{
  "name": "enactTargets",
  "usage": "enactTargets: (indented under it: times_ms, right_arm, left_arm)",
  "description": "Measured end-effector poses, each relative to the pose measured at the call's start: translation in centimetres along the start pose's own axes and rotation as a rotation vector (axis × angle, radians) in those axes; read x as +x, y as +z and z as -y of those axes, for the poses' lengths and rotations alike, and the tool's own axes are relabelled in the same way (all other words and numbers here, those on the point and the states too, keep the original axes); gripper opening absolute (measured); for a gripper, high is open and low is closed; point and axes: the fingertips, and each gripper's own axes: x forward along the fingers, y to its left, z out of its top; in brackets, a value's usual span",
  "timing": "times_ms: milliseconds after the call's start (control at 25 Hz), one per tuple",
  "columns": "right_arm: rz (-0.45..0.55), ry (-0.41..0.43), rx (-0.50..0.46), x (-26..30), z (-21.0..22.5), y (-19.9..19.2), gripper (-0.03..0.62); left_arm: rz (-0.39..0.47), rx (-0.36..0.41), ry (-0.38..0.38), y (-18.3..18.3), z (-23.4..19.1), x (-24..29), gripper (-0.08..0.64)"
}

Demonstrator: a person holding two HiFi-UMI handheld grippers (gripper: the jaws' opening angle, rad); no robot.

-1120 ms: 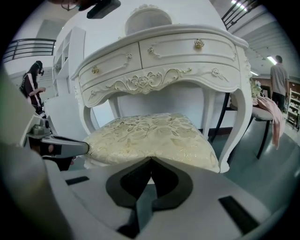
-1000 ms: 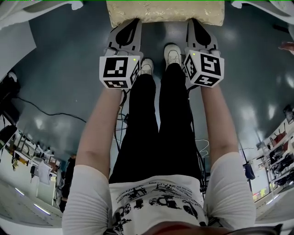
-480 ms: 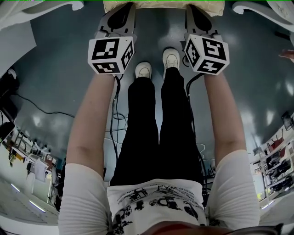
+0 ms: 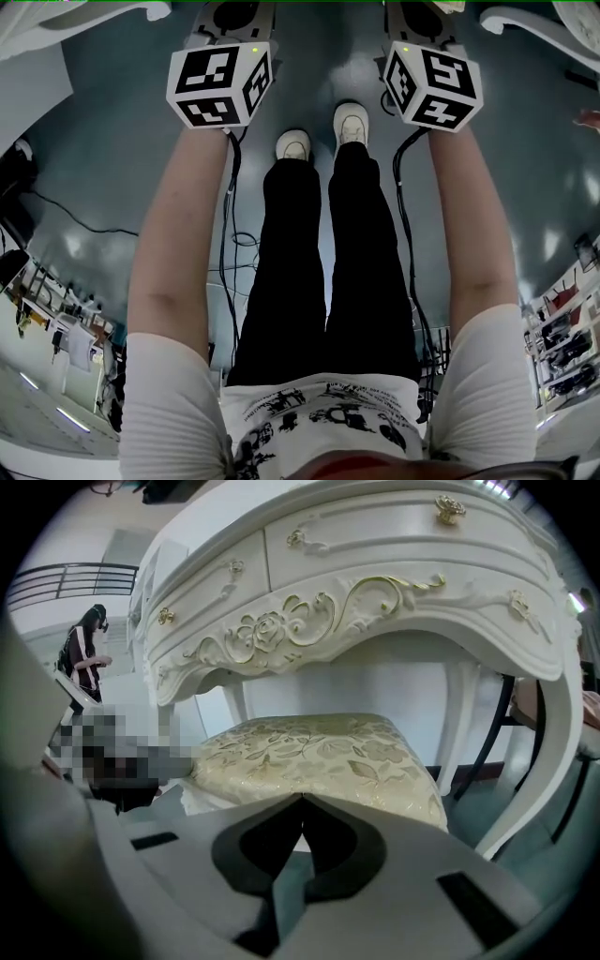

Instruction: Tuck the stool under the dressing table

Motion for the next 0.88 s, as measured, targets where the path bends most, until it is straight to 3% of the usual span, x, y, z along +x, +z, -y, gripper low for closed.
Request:
enactTargets:
  times_ms: [200,600,880]
  right_arm:
    - [0.01,0.024,-0.039,0.5,0.9,1.2,0.017]
    - [0.028,-0.001,-0.073,4.0,1.0,2.5,0.017]
    - [0.015,0.008,-0.146,5.4,0.5,2.7,0.017]
  left_arm:
    - [0.008,0.056,0.003,1.2,0.3,0.9,0.02]
    - [0.036,0.091,0.032,2.2,-2.3,3.2,0.02]
    - [0.024,0.032,0.037,2.1,-3.8,4.1,0.02]
